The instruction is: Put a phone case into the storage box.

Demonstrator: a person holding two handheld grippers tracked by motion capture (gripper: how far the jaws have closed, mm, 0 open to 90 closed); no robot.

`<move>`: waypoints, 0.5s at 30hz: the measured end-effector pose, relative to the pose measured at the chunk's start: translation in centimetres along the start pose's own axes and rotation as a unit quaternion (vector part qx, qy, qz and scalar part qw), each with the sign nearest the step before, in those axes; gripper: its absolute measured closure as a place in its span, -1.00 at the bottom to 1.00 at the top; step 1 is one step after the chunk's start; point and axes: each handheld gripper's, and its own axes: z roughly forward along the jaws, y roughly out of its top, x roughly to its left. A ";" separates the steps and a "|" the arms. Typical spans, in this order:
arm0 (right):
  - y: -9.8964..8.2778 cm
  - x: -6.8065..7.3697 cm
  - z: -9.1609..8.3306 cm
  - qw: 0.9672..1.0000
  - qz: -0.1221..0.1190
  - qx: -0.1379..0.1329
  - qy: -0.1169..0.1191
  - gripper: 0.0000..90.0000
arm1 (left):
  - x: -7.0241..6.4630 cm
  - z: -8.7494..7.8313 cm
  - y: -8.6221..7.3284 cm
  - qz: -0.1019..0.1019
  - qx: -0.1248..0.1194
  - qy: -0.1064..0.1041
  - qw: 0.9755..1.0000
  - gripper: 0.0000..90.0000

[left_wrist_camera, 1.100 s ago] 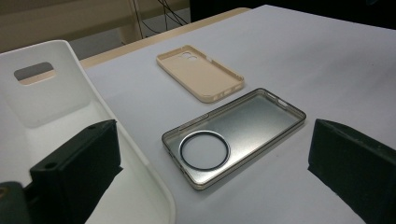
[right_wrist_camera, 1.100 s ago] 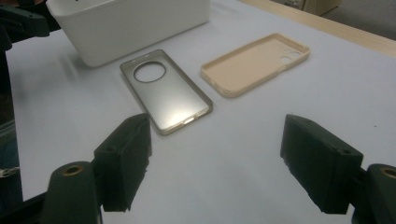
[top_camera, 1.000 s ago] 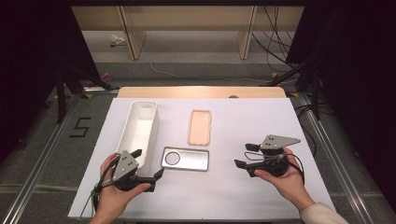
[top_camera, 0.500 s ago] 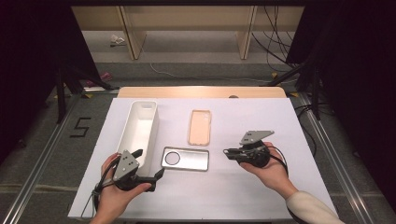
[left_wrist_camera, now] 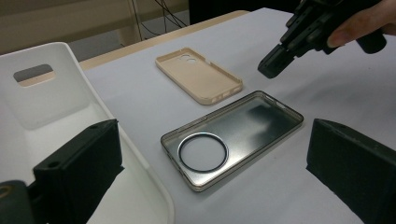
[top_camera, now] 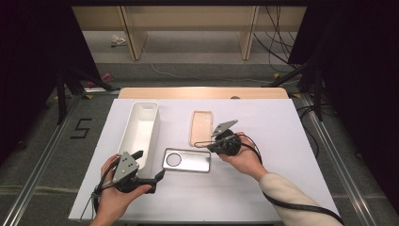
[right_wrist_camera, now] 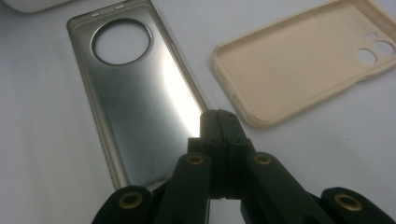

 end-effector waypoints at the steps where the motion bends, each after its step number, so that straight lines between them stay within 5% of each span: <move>1: 0.2 -0.1 0.5 1.000 -0.001 0.005 -0.002 1.00 | 0.0 0.0 0.0 -0.001 0.000 0.000 1.000 -0.94; 5: 0.6 -0.6 2.5 1.000 -0.004 0.026 -0.012 1.00 | 0.0 0.0 0.0 -0.002 -0.001 0.000 1.000 -0.94; 15: 0.7 -0.6 3.4 0.998 -0.029 0.043 -0.029 1.00 | 0.0 -0.1 0.0 -0.001 -0.001 0.000 1.000 -0.94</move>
